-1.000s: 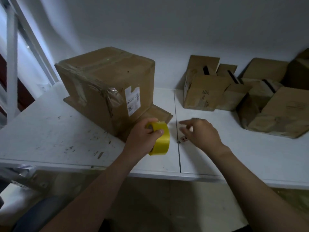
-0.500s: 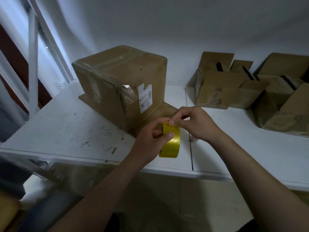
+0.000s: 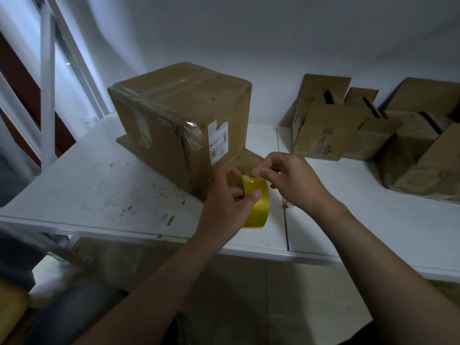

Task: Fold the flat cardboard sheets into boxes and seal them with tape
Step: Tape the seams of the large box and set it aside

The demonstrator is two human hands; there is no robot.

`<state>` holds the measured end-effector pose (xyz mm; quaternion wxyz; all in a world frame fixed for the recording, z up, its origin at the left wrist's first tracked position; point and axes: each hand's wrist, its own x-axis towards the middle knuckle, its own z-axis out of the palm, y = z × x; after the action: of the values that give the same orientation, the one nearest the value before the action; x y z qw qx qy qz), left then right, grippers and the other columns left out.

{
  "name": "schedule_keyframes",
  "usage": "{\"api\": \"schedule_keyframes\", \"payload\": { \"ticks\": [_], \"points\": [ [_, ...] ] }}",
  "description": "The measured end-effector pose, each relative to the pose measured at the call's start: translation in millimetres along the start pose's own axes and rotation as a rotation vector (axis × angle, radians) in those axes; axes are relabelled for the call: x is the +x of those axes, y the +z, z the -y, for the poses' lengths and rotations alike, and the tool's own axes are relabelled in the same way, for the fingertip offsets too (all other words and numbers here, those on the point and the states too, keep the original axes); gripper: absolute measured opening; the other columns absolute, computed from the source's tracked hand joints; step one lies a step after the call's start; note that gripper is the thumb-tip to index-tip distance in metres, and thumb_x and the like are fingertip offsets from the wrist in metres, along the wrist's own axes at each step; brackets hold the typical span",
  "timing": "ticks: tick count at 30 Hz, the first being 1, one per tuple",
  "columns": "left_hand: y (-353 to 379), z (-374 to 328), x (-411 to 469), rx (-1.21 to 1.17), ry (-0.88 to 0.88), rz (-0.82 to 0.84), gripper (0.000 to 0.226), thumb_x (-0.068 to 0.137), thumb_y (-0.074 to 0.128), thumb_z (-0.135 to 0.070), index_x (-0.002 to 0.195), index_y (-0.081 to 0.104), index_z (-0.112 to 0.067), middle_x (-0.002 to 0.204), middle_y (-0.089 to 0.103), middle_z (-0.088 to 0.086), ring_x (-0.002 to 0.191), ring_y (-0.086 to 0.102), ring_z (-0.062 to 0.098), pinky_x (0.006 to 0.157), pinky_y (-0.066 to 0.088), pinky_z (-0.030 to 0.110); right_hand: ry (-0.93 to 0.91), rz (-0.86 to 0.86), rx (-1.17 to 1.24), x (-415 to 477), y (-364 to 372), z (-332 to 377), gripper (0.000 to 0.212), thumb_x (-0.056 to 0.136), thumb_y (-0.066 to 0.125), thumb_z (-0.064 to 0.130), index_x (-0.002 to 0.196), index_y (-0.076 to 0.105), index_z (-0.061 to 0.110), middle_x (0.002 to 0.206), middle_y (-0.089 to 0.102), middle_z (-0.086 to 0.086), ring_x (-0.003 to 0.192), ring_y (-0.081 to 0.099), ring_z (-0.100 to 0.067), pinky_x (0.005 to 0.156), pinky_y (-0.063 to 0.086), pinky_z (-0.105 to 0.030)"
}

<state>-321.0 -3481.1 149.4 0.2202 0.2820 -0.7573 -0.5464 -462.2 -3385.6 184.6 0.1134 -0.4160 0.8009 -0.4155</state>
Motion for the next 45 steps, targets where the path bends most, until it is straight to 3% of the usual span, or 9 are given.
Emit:
{"api": "schedule_keyframes", "payload": {
  "ticks": [10, 18, 20, 23, 27, 30, 36, 41, 45],
  "points": [
    [-9, -1, -4, 0.071, 0.172, 0.004, 0.013, 0.104, 0.049, -0.036, 0.102, 0.043, -0.048, 0.102, 0.057, -0.018, 0.093, 0.062, 0.009, 0.076, 0.06, 0.051, 0.02, 0.075, 0.067, -7, -2, 17, 0.014, 0.095, 0.07, 0.03, 0.085, 0.07, 0.019, 0.082, 0.073, 0.007, 0.077, 0.071, -0.007, 0.07, 0.062, -0.038],
    [-11, 2, 1, 0.166, 0.216, -0.01, 0.011, 0.1, 0.055, -0.044, 0.101, 0.062, -0.036, 0.093, 0.063, -0.012, 0.089, 0.063, 0.007, 0.071, 0.057, 0.036, -0.062, 0.073, -0.104, -10, -5, 15, 0.013, 0.091, 0.071, 0.04, 0.081, 0.07, 0.032, 0.081, 0.072, 0.012, 0.077, 0.066, -0.005, 0.076, 0.059, -0.043],
    [-12, 3, 3, 0.221, 0.23, -0.048, 0.008, 0.096, 0.061, -0.044, 0.097, 0.064, -0.037, 0.107, 0.053, -0.007, 0.104, 0.055, 0.009, 0.078, 0.045, 0.021, -0.075, 0.063, -0.184, -9, -5, 14, 0.014, 0.09, 0.07, 0.045, 0.083, 0.071, 0.033, 0.085, 0.071, 0.013, 0.083, 0.066, -0.007, 0.077, 0.058, -0.044],
    [-15, 8, 10, 0.39, 0.314, -0.128, 0.021, 0.091, 0.066, -0.046, 0.095, 0.074, -0.026, 0.114, 0.042, -0.002, 0.114, 0.042, 0.015, 0.086, 0.039, 0.024, -0.15, 0.051, -0.289, -11, -6, 14, 0.017, 0.093, 0.065, 0.049, 0.087, 0.068, 0.034, 0.099, 0.068, 0.014, 0.09, 0.065, -0.012, 0.075, 0.057, -0.043],
    [-14, 7, 13, 0.333, 0.441, -0.152, 0.017, 0.095, 0.064, -0.036, 0.083, 0.061, -0.025, 0.097, 0.05, -0.012, 0.096, 0.053, 0.014, 0.075, 0.039, 0.023, -0.383, -0.079, -0.565, -16, -9, 15, 0.036, 0.096, 0.056, 0.053, 0.128, 0.056, 0.036, 0.157, 0.031, 0.009, 0.109, 0.063, -0.02, 0.07, 0.056, -0.041],
    [-15, 9, 11, 0.22, 0.421, -0.159, 0.015, 0.096, 0.064, -0.028, 0.082, 0.058, -0.027, 0.088, 0.053, -0.018, 0.086, 0.057, 0.008, 0.07, 0.041, 0.017, -0.284, -0.14, -0.403, -14, -14, 9, 0.086, 0.088, 0.07, 0.051, 0.157, 0.022, 0.034, 0.162, 0.012, 0.006, 0.117, 0.057, -0.02, 0.076, 0.06, -0.042],
    [-15, 14, 6, 0.144, 0.33, -0.103, 0.016, 0.096, 0.064, -0.024, 0.082, 0.06, -0.031, 0.088, 0.058, -0.015, 0.086, 0.059, 0.004, 0.07, 0.044, 0.012, -0.3, -0.062, -0.163, -18, -10, -6, 0.013, 0.083, 0.077, 0.045, 0.09, 0.073, 0.036, 0.137, 0.043, 0.016, 0.112, 0.054, -0.004, 0.074, 0.059, -0.038],
    [-14, 10, 3, 0.091, 0.335, -0.064, 0.022, 0.097, 0.064, -0.023, 0.083, 0.059, -0.039, 0.092, 0.061, -0.011, 0.088, 0.059, 0.005, 0.071, 0.044, 0.009, -0.297, 0.0, -0.13, -18, -7, -10, 0.01, 0.086, 0.076, 0.041, 0.093, 0.081, 0.036, 0.133, 0.051, 0.017, 0.104, 0.06, -0.007, 0.074, 0.058, -0.039],
    [-12, 9, 3, 0.099, 0.377, -0.036, 0.018, 0.098, 0.064, -0.023, 0.087, 0.06, -0.036, 0.093, 0.058, -0.013, 0.088, 0.059, 0.006, 0.072, 0.044, 0.01, -0.268, 0.044, -0.085, -17, -7, -10, 0.011, 0.088, 0.077, 0.034, 0.098, 0.082, 0.033, 0.128, 0.056, 0.014, 0.11, 0.058, -0.004, 0.075, 0.051, -0.021]
  ]
}}
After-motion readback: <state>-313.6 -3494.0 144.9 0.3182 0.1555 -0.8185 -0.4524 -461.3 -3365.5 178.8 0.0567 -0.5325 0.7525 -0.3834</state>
